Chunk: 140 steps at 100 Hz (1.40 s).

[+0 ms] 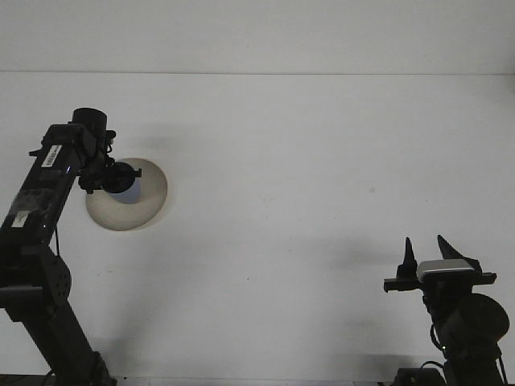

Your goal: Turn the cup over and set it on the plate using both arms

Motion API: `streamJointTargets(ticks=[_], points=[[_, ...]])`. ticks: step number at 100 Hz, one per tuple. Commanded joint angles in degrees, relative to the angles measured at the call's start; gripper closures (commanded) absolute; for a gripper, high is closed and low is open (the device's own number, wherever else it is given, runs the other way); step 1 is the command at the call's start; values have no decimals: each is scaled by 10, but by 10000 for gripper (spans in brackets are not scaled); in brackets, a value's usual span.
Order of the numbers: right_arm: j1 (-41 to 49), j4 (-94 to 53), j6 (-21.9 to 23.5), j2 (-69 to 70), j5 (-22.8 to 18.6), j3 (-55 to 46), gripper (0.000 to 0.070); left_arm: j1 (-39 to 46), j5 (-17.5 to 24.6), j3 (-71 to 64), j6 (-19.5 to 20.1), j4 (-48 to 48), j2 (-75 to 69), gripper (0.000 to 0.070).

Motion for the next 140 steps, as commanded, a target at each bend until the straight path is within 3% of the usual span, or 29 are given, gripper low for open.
streamJointTargets(ticks=[1, 17, 31, 37, 90, 118, 140], points=[[1, 7, -2, 3, 0, 6, 313, 2, -2, 11, 6, 3, 15, 690], [1, 7, -2, 3, 0, 6, 313, 2, 2, 11, 6, 7, 16, 664], [1, 7, -2, 3, 0, 6, 313, 5, 2, 11, 5, 8, 16, 440], [1, 7, -2, 3, 0, 6, 313, 5, 2, 11, 5, 8, 16, 389], [1, 7, -2, 3, 0, 6, 313, 6, 5, 54, 1, 2, -55, 388], [1, 7, -2, 3, 0, 6, 313, 6, 99, 53, -9, 3, -187, 389], [1, 7, -2, 3, 0, 6, 313, -1, 106, 28, -24, 0, -277, 390]])
